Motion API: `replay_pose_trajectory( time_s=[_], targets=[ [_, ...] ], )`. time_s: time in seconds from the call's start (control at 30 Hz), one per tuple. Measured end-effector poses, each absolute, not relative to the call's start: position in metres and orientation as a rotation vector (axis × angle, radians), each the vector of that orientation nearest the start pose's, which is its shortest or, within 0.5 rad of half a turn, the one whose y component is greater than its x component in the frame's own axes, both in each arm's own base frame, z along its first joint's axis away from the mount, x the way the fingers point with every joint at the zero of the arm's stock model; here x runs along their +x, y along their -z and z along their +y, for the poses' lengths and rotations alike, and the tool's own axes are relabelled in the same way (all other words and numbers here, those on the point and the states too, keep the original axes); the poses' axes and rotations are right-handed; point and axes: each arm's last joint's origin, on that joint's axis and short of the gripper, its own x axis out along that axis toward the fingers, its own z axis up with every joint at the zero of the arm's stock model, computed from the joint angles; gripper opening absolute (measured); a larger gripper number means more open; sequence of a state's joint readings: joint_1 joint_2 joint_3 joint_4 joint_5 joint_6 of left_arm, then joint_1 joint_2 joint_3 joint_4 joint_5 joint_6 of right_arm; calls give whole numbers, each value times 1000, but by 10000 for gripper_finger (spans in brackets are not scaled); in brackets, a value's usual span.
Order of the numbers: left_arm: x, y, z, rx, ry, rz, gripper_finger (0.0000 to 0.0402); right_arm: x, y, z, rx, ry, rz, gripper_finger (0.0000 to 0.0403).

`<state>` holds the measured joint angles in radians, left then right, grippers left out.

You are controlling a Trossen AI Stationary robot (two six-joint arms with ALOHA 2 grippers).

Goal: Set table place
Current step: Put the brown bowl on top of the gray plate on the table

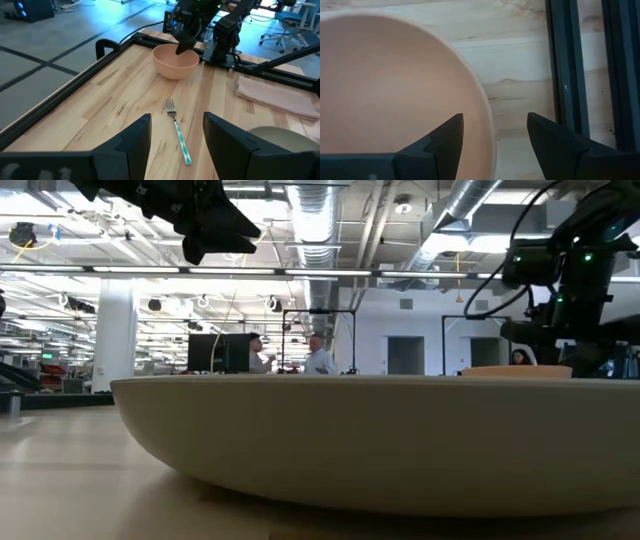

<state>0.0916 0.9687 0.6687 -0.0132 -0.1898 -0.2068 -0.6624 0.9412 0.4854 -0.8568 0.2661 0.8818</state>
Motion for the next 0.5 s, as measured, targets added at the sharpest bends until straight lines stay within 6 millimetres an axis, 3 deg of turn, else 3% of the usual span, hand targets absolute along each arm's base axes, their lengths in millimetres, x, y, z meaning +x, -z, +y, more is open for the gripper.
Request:
replay_pose_trajectory(
  time_s=[0.23,0.5],
  targets=[
    [212,-276,25,-188,-311,284,169,109,-165,-94,958,1342,922,220],
    [212,-276,25,-188,-312,284,169,109,-164,-95,901,1304,964,104]
  ],
)
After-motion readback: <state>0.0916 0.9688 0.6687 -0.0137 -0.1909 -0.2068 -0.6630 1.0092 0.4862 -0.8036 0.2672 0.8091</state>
